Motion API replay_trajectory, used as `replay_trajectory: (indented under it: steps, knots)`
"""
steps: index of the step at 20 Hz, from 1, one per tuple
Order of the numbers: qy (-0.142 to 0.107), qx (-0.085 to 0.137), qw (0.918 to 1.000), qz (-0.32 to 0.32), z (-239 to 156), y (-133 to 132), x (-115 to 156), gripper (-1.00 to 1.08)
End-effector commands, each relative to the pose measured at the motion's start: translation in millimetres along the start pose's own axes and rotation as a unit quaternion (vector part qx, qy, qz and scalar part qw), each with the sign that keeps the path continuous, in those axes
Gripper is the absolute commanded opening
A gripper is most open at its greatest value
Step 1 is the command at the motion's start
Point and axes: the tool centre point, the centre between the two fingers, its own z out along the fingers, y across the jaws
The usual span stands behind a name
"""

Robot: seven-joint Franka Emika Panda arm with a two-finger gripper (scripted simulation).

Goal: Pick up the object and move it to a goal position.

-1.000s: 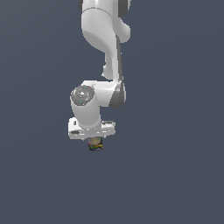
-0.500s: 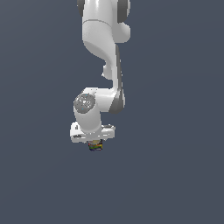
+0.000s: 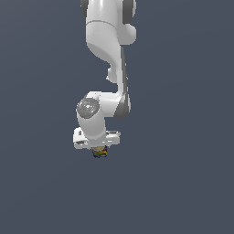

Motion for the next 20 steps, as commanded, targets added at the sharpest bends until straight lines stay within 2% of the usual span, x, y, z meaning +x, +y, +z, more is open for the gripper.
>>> replay_trajectory:
  steps: [1,10,20]
  knots:
    - [0.0,0.0,1.0,0.0,0,0,0,-1.0]
    - [0.0,0.0,1.0,0.0,-26,-8,1,-1.0]
    - [0.0,0.0,1.0,0.0,-119,-34,4,-1.0]
